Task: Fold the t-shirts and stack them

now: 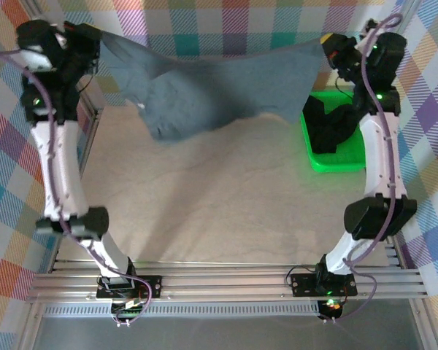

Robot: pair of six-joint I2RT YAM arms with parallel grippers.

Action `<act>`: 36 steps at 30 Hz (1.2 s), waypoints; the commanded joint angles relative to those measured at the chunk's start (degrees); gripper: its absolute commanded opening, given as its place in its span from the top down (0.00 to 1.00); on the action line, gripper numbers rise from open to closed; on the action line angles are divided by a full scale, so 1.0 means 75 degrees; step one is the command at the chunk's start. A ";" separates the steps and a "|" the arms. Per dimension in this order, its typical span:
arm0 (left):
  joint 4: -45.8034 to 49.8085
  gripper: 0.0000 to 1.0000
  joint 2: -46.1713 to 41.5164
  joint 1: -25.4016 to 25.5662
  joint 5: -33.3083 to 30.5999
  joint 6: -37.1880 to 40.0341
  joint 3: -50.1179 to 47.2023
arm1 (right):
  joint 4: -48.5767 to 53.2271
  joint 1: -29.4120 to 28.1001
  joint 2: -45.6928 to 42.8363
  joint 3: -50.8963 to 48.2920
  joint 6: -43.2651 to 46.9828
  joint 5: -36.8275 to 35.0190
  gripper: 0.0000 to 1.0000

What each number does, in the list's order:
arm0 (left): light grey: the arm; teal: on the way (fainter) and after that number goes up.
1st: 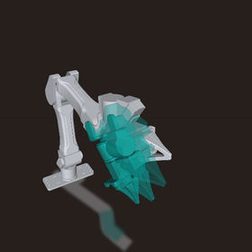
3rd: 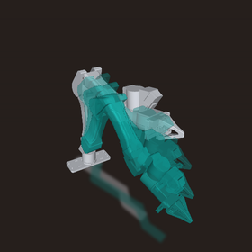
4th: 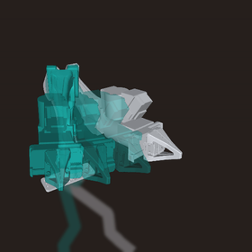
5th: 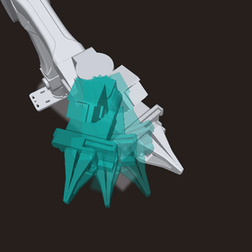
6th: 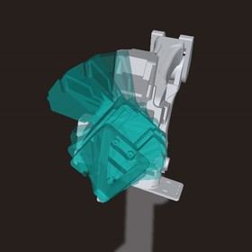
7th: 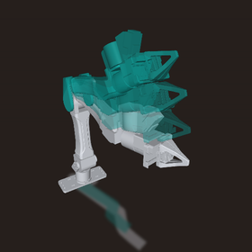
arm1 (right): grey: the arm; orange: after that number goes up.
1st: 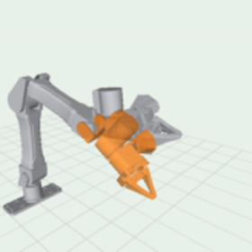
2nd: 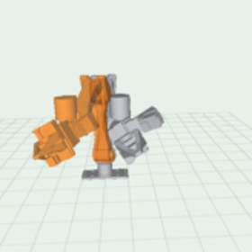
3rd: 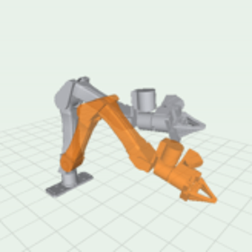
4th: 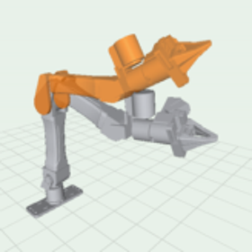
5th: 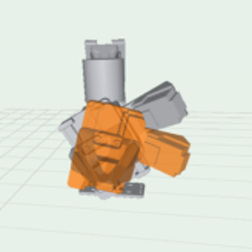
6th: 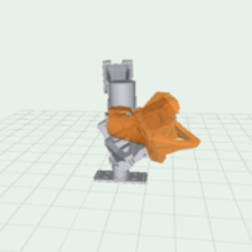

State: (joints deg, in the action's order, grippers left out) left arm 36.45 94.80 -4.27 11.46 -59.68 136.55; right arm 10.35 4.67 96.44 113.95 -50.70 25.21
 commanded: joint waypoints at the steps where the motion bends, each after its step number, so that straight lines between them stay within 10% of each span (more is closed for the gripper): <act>1: -0.0310 1.00 -0.1390 0.0100 -0.0365 -0.0415 -0.1947 | -0.0244 0.0174 -0.0956 -0.1189 -0.0133 0.0169 1.00; 11: 0.0807 1.00 -0.5877 0.1378 0.0121 -0.2109 -1.0279 | 0.1015 -0.0404 -0.4279 -0.7664 0.0016 -0.1027 1.00; 13: 0.1272 0.65 -0.6076 0.1393 -0.0049 -0.1848 -1.0962 | 0.2022 -0.0419 -0.4513 -0.8366 0.0139 -0.1798 0.89; 15: 0.1752 0.39 -0.5881 0.1391 -0.0304 -0.1499 -1.1063 | 0.2560 -0.0420 -0.4488 -0.8721 0.0466 -0.2269 0.68; 18: 0.1980 0.31 -0.5147 0.1381 -0.0428 -0.1003 -1.0782 | 0.2852 -0.0433 -0.4281 -0.8756 0.0862 -0.2368 0.55; 23: 0.1736 0.36 -0.3748 0.1237 -0.0579 -0.0297 -1.0088 | 0.2840 -0.0668 -0.3822 -0.8397 0.1310 -0.2230 0.54; 29: 0.0735 0.65 -0.1543 0.1130 -0.0578 0.0081 -0.9342 | 0.2288 -0.1401 -0.2385 -0.7996 0.1872 -0.1919 0.59; 36: 0.0058 0.63 0.1792 0.0875 -0.0479 0.0538 -0.7129 | 0.1611 -0.1980 -0.0040 -0.6861 0.2198 -0.1768 0.61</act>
State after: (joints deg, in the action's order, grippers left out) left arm 39.53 101.23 3.44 7.90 -58.63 77.10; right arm 25.54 -9.26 91.33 58.30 -36.75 10.66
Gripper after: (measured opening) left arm 0.368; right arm 0.393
